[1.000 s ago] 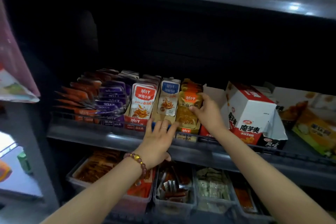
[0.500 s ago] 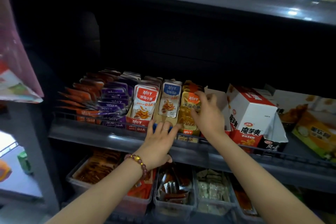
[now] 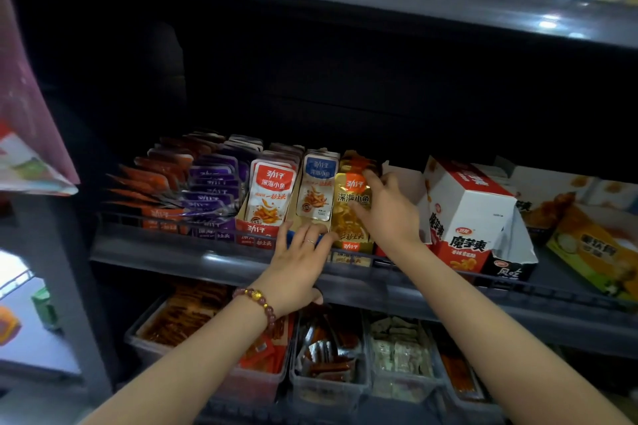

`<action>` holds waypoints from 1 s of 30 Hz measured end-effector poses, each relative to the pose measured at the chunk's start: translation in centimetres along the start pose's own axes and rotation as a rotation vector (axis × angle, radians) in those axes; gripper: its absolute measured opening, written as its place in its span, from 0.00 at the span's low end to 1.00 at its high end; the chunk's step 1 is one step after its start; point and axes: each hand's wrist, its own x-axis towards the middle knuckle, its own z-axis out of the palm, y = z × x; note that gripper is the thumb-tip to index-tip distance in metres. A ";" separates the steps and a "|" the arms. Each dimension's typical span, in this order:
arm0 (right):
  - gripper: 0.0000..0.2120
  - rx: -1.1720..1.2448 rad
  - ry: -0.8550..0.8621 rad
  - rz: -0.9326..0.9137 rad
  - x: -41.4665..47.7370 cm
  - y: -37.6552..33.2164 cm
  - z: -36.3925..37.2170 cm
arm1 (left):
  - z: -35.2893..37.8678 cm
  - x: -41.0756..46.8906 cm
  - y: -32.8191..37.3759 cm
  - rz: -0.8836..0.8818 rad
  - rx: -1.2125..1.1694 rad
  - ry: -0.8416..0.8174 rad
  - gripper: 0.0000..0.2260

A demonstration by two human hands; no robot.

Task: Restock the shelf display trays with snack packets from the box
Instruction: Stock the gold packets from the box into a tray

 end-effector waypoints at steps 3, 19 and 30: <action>0.29 0.014 0.020 0.019 -0.1 -0.3 0.3 | 0.2 -0.1 -0.2 -0.022 0.019 0.015 0.44; 0.08 0.323 -0.067 -0.996 -17.5 -2.2 1.4 | 5.5 -17.3 -1.5 0.381 -0.044 0.116 0.12; 0.17 0.239 -1.247 -0.085 -38.6 -3.8 20.6 | 16.6 -33.7 -3.7 -0.074 -0.318 -0.343 0.12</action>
